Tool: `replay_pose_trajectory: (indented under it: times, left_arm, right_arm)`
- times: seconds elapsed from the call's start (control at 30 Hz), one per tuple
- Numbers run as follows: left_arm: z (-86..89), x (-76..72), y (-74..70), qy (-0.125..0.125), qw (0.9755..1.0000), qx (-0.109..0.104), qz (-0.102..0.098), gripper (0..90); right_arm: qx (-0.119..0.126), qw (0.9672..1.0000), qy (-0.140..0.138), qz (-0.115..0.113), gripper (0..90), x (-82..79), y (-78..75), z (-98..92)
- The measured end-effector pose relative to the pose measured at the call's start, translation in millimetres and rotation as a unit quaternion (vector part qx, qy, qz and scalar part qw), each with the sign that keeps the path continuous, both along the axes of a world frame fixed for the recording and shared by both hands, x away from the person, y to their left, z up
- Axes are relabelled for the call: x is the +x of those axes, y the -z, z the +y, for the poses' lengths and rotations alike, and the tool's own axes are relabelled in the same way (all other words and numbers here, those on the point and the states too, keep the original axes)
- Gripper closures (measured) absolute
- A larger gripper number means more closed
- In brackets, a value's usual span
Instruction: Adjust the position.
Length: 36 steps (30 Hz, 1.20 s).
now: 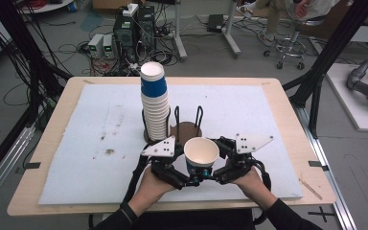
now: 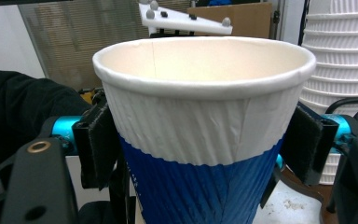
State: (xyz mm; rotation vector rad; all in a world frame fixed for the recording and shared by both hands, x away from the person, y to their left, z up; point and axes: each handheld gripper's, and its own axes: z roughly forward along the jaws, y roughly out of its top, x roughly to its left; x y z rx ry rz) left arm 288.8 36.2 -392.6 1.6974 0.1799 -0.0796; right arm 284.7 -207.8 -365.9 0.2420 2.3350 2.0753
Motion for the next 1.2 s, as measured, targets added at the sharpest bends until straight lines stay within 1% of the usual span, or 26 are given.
replay_pose_trajectory:
  times: [0.03, 0.13, 0.3, 0.33, 0.37, 0.4, 0.43, 0.5, 0.6, 0.63, 0.7, 0.77, 0.8, 0.83, 0.87, 0.9, 0.93, 0.97, 1.0, 1.03, 1.07, 1.1, 1.13, 1.17, 1.2]
  left_arm:
    - [0.1, 0.1, 0.0, 0.002, 1.0000, -0.002, 0.001, 21.0]
    - [0.4, 0.1, 0.3, 0.008, 1.0000, -0.002, 0.000, 27.1]
    - [-0.2, -0.3, 0.5, 0.009, 1.0000, 0.001, -0.002, 27.5]
    - [-0.4, -0.5, 0.7, 0.009, 1.0000, 0.003, -0.002, 27.5]
    - [-0.6, -0.2, 0.8, 0.010, 0.9999, 0.008, -0.005, 27.5]
    - [-1.2, -0.1, 1.3, 0.011, 0.9999, 0.011, -0.005, 27.5]
    - [-2.1, -0.3, 2.1, 0.013, 0.9998, 0.017, -0.005, 27.7]
    - [-2.6, -0.4, 2.2, 0.014, 0.9998, 0.015, -0.005, 27.7]
    - [-2.0, -0.4, 1.7, 0.014, 0.9997, 0.019, -0.010, 27.8]
    - [-1.7, -0.1, 1.8, 0.014, 0.9996, 0.020, -0.011, 27.8]
    - [-1.7, -0.3, 1.7, 0.013, 0.9996, 0.020, -0.012, 27.7]
    - [-2.0, -0.7, 1.5, 0.010, 0.9996, 0.020, -0.014, 27.2]
    - [-2.0, -0.8, 1.2, 0.004, 0.9995, 0.025, -0.018, 25.2]
    - [-2.0, -0.8, 1.2, 0.004, 0.9995, 0.025, -0.018, 22.5]
    - [-2.0, -0.9, 1.2, -0.001, 0.9995, 0.026, -0.018, 22.5]
    - [-1.5, -1.1, 0.9, -0.005, 0.9995, 0.026, -0.019, 20.1]
    - [-0.4, -1.1, 0.3, -0.008, 0.9993, 0.029, -0.024, 19.5]
    - [0.7, -1.0, -0.3, -0.012, 0.9991, 0.031, -0.026, 17.1]
    - [2.0, -1.2, -1.0, -0.017, 0.9991, 0.030, -0.026, 16.0]
    - [6.2, -1.2, -3.0, -0.023, 0.9987, 0.034, -0.030, 15.8]
    - [6.2, -1.2, -3.0, -0.023, 0.9987, 0.034, -0.030, 15.8]
    - [8.9, -1.5, -4.2, -0.029, 0.9983, 0.037, -0.034, 14.9]
    - [12.4, -1.5, -5.3, -0.036, 0.9979, 0.038, -0.037, 14.9]
    - [19.5, -1.1, -7.4, -0.046, 0.9975, 0.036, -0.040, 14.5]
    - [19.5, -1.1, -7.4, -0.046, 0.9975, 0.036, -0.040, 14.5]
  right_arm:
    - [-0.001, 1.0000, -0.001, 0.000, 24.0, -0.3, 0.2, 0.4]
    - [-0.001, 1.0000, -0.001, 0.002, 22.9, -0.2, 0.8, 1.4]
    - [-0.001, 0.9999, -0.004, 0.010, 20.4, 0.3, 0.4, 1.8]
    - [0.001, 0.9999, -0.006, 0.015, 19.7, 0.6, 0.1, 1.8]
    - [0.001, 0.9999, -0.006, 0.015, 19.7, 0.6, 0.1, 1.8]
    - [0.002, 0.9997, -0.008, 0.021, 19.1, 1.2, -0.6, 1.8]
    - [0.006, 0.9997, -0.009, 0.021, 18.9, 1.5, -2.9, 1.3]
    - [0.004, 0.9998, -0.010, 0.019, 18.8, 1.6, -4.1, 1.2]
    - [0.003, 0.9998, -0.010, 0.018, 19.4, 1.0, -5.0, 1.1]
    - [0.002, 0.9999, -0.008, 0.012, 19.8, 1.2, -5.0, 1.2]
    - [0.003, 0.9999, -0.008, 0.013, 20.0, 0.9, -5.0, 1.1]
    - [0.001, 0.9999, -0.009, 0.012, 20.4, 0.6, -5.2, 0.6]
    - [0.000, 1.0000, -0.006, 0.006, 20.5, 0.8, -5.5, 0.1]
    - [0.000, 1.0000, -0.006, 0.006, 20.5, 0.8, -5.5, 0.1]
    - [0.000, 1.0000, -0.006, 0.006, 20.8, 0.7, -5.6, -0.2]
    - [0.001, 1.0000, -0.003, 0.003, 20.8, 1.0, -5.8, -0.6]
    - [0.000, 1.0000, -0.002, 0.002, 20.8, 1.2, -6.0, -1.2]
    - [0.001, 1.0000, 0.003, 0.001, 20.9, 2.0, -6.4, -3.5]
    - [0.001, 1.0000, 0.005, -0.001, 20.9, 2.6, -6.8, -4.8]
    - [0.001, 1.0000, 0.009, -0.001, 20.9, 2.9, -7.1, -6.3]
    - [0.001, 1.0000, 0.009, -0.001, 20.9, 2.9, -7.1, -6.3]
    - [0.002, 0.9999, 0.015, -0.003, 20.9, 4.3, -7.7, -10.1]
    - [0.002, 0.9999, 0.015, -0.003, 20.9, 4.3, -7.7, -10.1]
    - [0.003, 0.9997, 0.023, -0.004, 20.9, 5.7, -8.0, -14.1]
    - [0.003, 0.9997, 0.023, -0.004, 20.9, 5.7, -8.0, -14.1]
